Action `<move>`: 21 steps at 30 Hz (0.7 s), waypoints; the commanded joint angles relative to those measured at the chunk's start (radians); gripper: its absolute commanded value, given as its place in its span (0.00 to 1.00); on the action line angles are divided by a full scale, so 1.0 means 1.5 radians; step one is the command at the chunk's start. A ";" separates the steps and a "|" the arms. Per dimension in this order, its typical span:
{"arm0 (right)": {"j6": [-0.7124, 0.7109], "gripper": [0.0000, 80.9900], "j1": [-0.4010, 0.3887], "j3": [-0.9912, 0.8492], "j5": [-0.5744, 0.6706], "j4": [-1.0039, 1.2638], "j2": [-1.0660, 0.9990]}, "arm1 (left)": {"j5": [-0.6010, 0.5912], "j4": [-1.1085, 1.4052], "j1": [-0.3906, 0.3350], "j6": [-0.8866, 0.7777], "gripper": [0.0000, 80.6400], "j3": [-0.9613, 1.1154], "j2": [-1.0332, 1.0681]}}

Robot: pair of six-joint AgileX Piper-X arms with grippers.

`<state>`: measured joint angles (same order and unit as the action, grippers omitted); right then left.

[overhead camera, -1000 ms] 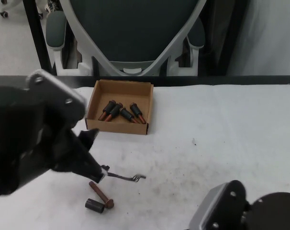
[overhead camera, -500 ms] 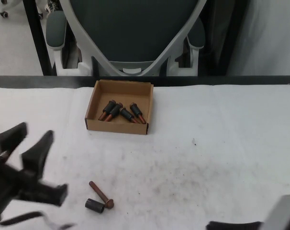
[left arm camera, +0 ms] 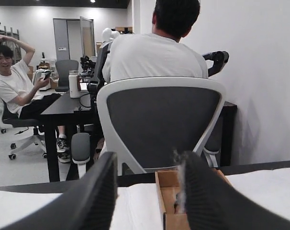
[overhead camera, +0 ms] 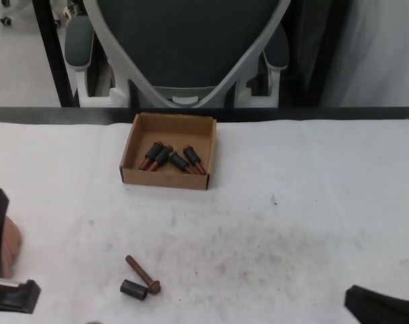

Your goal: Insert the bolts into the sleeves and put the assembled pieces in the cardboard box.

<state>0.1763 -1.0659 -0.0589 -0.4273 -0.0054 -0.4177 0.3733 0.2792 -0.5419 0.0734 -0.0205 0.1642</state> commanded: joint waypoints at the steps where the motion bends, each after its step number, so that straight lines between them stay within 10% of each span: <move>1: -0.018 0.00 -0.001 0.001 -0.072 -0.023 0.022 | 0.005 0.015 0.000 0.002 0.01 0.014 -0.027; 21: -0.053 0.00 -0.001 0.001 -0.232 -0.020 0.035 | 0.124 -0.049 0.070 0.031 0.01 0.014 -0.037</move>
<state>0.1057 -1.0659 -0.0573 -0.7623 -0.0437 -0.3728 0.5164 0.1754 -0.4414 0.1177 -0.0205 0.1240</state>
